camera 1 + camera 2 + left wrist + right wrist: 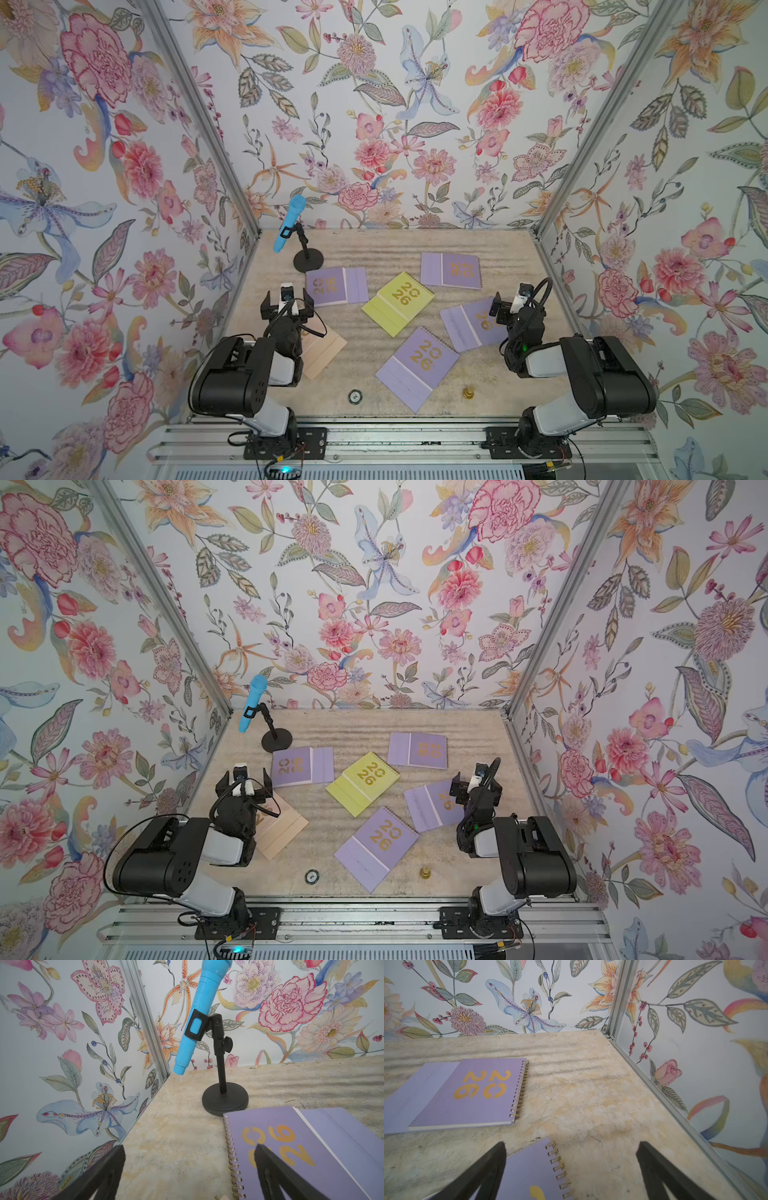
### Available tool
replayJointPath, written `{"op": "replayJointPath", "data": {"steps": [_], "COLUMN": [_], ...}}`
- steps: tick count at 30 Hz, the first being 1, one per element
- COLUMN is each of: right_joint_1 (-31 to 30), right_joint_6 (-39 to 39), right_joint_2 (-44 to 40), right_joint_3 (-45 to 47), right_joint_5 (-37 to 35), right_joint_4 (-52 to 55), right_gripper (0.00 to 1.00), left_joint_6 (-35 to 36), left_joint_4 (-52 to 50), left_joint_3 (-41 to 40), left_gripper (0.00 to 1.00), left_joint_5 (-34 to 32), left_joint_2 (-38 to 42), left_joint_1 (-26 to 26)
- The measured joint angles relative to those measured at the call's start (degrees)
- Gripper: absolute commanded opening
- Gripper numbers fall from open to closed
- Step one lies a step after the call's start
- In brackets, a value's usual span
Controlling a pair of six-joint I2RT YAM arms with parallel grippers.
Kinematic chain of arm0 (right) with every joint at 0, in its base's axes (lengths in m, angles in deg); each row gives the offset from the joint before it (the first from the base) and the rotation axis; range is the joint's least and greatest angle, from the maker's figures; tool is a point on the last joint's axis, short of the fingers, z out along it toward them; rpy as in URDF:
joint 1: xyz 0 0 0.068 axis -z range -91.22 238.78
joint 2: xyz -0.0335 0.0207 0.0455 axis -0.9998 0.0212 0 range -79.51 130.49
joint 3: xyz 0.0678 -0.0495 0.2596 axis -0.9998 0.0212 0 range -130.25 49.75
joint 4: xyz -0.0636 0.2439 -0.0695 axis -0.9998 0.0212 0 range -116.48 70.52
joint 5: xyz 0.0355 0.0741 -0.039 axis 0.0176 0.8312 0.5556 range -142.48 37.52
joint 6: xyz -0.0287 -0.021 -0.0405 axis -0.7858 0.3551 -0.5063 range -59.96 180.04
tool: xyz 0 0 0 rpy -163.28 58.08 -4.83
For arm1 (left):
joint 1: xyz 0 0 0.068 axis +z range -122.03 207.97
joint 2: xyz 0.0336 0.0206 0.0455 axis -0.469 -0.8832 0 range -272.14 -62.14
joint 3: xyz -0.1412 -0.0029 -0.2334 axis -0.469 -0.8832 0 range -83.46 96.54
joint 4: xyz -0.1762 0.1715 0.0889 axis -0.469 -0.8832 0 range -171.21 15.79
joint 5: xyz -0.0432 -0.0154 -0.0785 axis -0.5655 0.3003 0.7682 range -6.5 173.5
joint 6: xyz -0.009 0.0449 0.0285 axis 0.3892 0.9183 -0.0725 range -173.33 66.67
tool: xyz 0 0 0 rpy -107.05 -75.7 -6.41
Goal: Stack the calendars
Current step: Adjust the calendar at the center of the board.
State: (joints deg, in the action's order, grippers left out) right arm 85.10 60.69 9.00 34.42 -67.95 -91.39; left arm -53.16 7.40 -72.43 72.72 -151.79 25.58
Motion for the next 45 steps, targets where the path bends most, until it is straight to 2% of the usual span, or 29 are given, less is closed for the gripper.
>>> {"op": "replayJointPath", "data": {"steps": [22,27,30,32,35,40,45], "right_joint_1": [0.15,-0.79,-4.37,-6.25,-8.96,-13.55,-15.47], "right_joint_6": [0.0,-0.68,-1.29,0.33,4.85,15.43,26.97], "right_joint_2": [0.0,-4.46,-15.37,-22.47,-28.85,-31.45,-30.34], "right_joint_3": [0.0,0.63,-1.42,-6.97,-17.09,-30.73,-35.45], "right_joint_5": [0.22,-1.88,-4.37,-6.64,-10.4,-10.45,-3.41], "right_joint_4": [-0.02,2.8,15.13,27.06,43.91,70.93,91.71], "right_gripper": [0.99,0.99,0.99,0.99,0.99,0.99,0.99], "left_joint_6": [-0.17,-0.5,-1.18,-2.67,-6.08,-13.07,-21.03], "left_joint_4": [-0.66,-5.95,-16.26,-25.31,-39.1,-61.59,-78.51], "left_joint_3": [0.0,0.35,4.5,10.01,19.93,32.92,36.76], "left_gripper": [1.0,1.0,0.98,0.96,0.93,0.88,0.8], "left_joint_5": [-0.13,-3.96,-7.19,-8.22,-9.42,-9.2,-5.97], "left_joint_2": [0.0,4.22,12.11,16.94,20.76,21.53,19.76], "left_joint_1": [0.04,-0.52,-1.46,-2.01,-2.91,-7.15,-13.46]}}
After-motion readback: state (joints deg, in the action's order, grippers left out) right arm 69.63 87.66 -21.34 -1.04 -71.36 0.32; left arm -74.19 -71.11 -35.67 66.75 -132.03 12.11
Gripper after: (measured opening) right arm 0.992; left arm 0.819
